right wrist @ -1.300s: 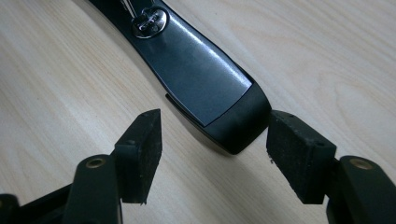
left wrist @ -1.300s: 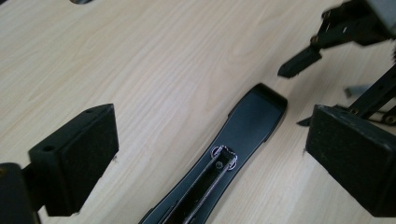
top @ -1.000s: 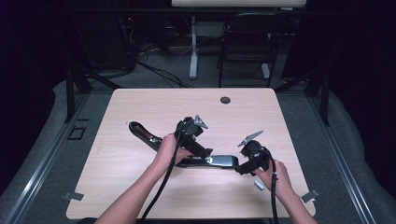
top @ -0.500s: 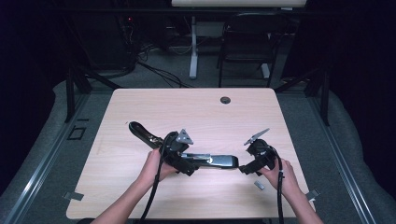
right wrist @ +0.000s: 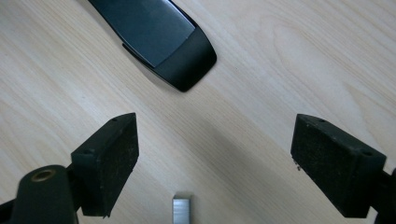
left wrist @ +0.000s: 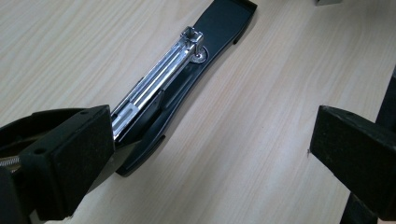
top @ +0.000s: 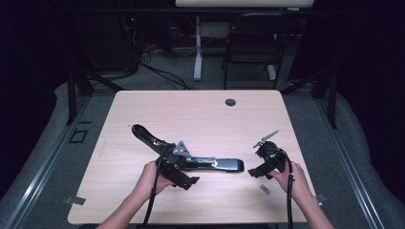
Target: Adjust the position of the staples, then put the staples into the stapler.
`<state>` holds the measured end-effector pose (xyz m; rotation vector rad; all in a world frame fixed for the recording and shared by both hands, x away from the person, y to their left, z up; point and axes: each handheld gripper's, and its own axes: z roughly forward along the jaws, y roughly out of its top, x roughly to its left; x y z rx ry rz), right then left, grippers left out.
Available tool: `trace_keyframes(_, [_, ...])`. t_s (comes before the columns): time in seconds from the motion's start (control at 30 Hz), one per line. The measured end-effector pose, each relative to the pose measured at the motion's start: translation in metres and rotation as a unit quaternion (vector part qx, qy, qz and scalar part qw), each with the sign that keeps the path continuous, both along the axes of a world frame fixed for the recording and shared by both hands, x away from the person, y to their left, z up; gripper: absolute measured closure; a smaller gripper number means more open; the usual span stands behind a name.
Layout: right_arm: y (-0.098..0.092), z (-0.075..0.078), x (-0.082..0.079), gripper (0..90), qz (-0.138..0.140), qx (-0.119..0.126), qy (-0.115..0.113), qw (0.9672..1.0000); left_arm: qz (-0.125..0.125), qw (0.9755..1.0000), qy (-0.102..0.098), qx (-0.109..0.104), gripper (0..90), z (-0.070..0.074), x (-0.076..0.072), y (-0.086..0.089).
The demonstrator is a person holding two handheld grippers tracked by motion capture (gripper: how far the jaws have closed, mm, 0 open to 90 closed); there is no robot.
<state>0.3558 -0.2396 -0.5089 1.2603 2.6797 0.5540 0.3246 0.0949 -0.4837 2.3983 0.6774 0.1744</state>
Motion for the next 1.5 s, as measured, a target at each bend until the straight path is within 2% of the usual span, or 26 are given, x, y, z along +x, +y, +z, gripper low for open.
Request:
trace_keyframes(0.23, [-0.004,0.002,0.0,14.9,-0.005,-0.004,-0.002,1.0,-0.003,0.9999,0.012,-0.002,0.0,-0.004,-0.005,0.012])
trace_keyframes(0.27, [-0.003,0.001,0.0,15.0,-0.009,0.002,-0.003,1.0,-0.003,0.9999,0.014,-0.002,0.0,-0.004,-0.006,0.013])
trace_keyframes(0.3, [-0.004,0.002,0.001,15.0,-0.002,-0.006,0.004,1.0,-0.002,0.9999,0.015,-0.002,0.0,-0.005,-0.007,0.015])
trace_keyframes(0.43, [-0.004,0.001,0.0,15.0,-0.001,-0.012,0.006,0.9999,-0.001,0.9997,0.022,-0.003,0.0,-0.007,-0.009,0.023])
trace_keyframes(0.5, [-0.004,0.001,-0.001,15.1,-0.007,-0.005,-0.003,1.0,0.004,0.9997,0.024,-0.001,0.0,-0.008,-0.009,0.027])
trace_keyframes(0.53, [-0.005,0.003,-0.001,15.1,-0.003,-0.005,-0.001,1.0,0.004,0.9997,0.026,-0.002,0.0,-0.008,-0.009,0.028])
trace_keyframes(0.57, [-0.004,0.0,-0.002,15.1,-0.018,0.01,-0.013,0.9997,0.004,0.9997,0.025,-0.001,0.0,-0.008,-0.01,0.031])
trace_keyframes(0.6, [-0.005,0.0,-0.002,15.0,-0.019,0.013,-0.015,0.9996,0.009,0.9997,0.024,0.0,0.0,-0.008,-0.011,0.032])
trace_keyframes(0.67, [-0.005,0.0,-0.002,15.0,-0.016,0.009,-0.013,0.9997,0.012,0.9997,0.02,0.0,0.0,-0.008,-0.012,0.036])
trace_keyframes(0.7, [-0.007,0.004,0.0,15.0,0.003,-0.02,0.003,0.9998,0.014,0.9997,0.023,0.0,0.0,-0.007,-0.012,0.038])
trace_keyframes(0.73, [-0.008,0.005,0.0,15.0,0.009,-0.026,0.007,0.9996,0.019,0.9996,0.021,0.001,0.0,-0.008,-0.012,0.041])
trace_keyframes(0.83, [-0.006,0.002,-0.002,15.1,0.003,-0.019,0.002,0.9998,0.027,0.9993,0.024,0.003,0.0,-0.009,-0.012,0.048])
trace_keyframes(0.87, [-0.006,0.002,-0.002,15.0,0.007,-0.029,0.001,0.9996,0.03,0.9992,0.026,0.003,0.0,-0.01,-0.012,0.051])
trace_keyframes(0.93, [-0.006,0.0,-0.003,15.0,0.004,-0.03,0.001,0.9995,0.036,0.9989,0.03,0.006,0.0,-0.011,-0.012,0.056])
trace_keyframes(1.1, [-0.007,0.0,-0.002,15.2,0.015,-0.047,0.018,0.9986,0.041,0.9983,0.041,0.008,0.0,-0.014,-0.012,0.064])
trace_keyframes(1.23, [-0.007,-0.001,-0.002,17.8,0.017,-0.044,0.023,0.9986,0.043,0.9977,0.051,0.01,0.0,-0.017,-0.01,0.068])
trace_keyframes(1.3, [-0.007,-0.002,-0.002,20.2,0.021,-0.046,0.032,0.9982,0.044,0.9973,0.057,0.012,0.0,-0.019,-0.008,0.07])
trace_keyframes(1.47, [-0.006,-0.005,-0.001,24.1,0.035,-0.054,0.048,0.9968,0.049,0.9971,0.059,0.0,0.0,-0.018,-0.007,0.072])
trace_keyframes(1.5, [-0.005,-0.007,-0.002,24.6,0.035,-0.048,0.051,0.9969,0.049,0.9972,0.057,0.002,0.0,-0.018,-0.007,0.072])
